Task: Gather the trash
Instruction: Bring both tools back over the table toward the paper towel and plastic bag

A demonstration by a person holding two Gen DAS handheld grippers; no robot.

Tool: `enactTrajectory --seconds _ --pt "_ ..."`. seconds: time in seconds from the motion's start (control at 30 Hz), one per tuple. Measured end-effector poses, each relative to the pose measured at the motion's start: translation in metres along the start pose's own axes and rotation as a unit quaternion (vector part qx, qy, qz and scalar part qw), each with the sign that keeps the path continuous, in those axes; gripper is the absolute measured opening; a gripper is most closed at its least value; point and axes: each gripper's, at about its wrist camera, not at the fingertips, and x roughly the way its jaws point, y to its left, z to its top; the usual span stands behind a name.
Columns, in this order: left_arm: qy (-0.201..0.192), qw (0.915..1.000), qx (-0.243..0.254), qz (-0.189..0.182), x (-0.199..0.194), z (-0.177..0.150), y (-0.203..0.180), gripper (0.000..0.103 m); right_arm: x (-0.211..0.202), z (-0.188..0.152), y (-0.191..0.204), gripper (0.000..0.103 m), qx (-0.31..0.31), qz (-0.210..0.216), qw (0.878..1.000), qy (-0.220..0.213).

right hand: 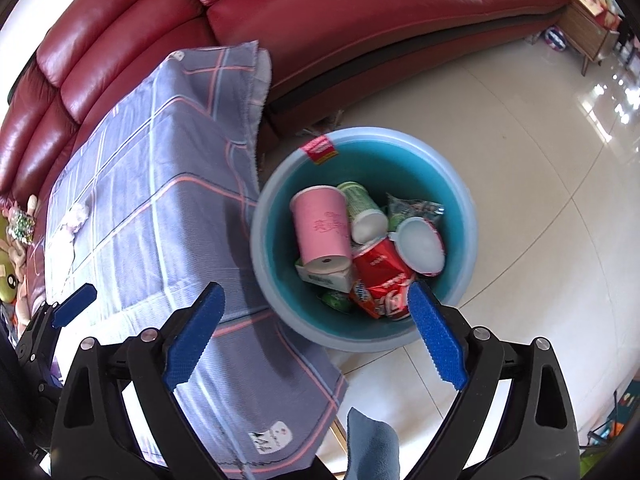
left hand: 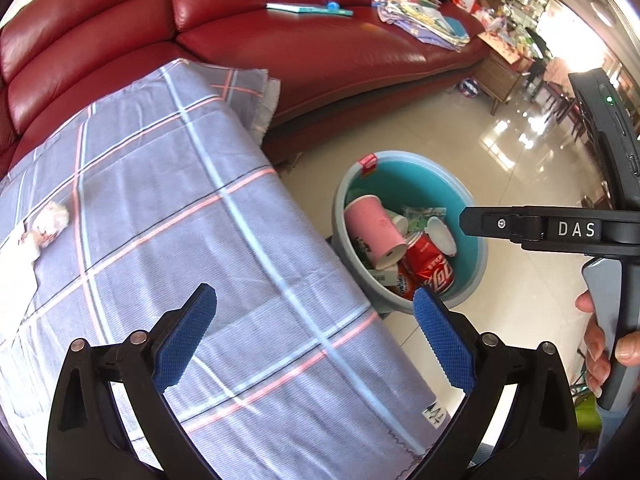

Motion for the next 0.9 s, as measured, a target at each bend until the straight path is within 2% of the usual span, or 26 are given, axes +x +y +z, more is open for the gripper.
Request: enactTrajectory --seconds 0.43,0.9 --pt "-0.033 0.9941 -0.098 0.035 -0.051 -0.041 0.116 0.099 0.015 -0.001 0.129 0.089 -0.095 -0.002 0.995 0.017" --pt "-0.047 0.9765 -0.200 0.065 -0.083 -0.092 0.244 0.099 0.046 -0.009 0.271 0.089 -0.197 -0.006 0.979 0.044"
